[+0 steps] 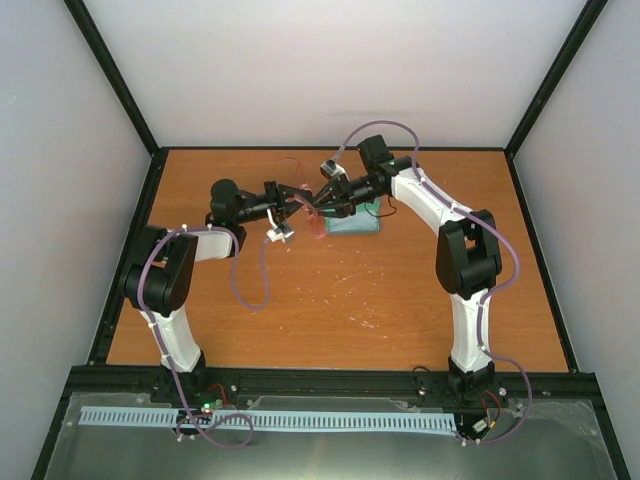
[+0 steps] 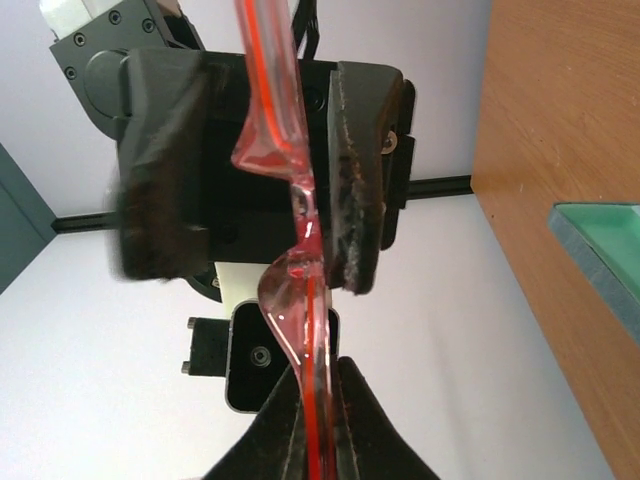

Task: Organize the sunglasses
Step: Fold the sunglasses, then adjust the sunglasses case at the center of the board.

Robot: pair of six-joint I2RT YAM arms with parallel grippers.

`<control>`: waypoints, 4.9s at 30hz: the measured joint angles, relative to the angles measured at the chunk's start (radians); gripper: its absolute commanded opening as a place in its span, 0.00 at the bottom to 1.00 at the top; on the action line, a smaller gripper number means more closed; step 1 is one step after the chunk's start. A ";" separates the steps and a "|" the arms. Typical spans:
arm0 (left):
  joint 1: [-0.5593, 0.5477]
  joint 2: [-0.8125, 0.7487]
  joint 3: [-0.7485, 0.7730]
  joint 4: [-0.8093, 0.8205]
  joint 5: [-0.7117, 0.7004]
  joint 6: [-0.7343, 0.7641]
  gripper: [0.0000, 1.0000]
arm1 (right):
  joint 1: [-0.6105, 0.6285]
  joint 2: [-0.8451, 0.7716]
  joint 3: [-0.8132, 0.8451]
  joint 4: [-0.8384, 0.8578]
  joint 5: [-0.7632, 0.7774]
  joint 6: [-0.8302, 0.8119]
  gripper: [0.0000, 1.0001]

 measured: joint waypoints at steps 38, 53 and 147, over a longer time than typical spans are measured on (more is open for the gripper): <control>0.095 -0.096 0.359 -0.625 -0.397 -0.785 0.21 | -0.065 0.060 0.159 -0.279 0.249 -0.208 0.03; 0.111 0.056 0.527 -0.848 -0.016 -1.200 0.21 | -0.045 0.064 0.140 -0.208 0.301 -0.165 0.03; 0.079 0.511 1.129 -1.229 -0.062 -1.255 0.22 | -0.190 -0.280 -0.442 0.363 0.523 0.345 0.03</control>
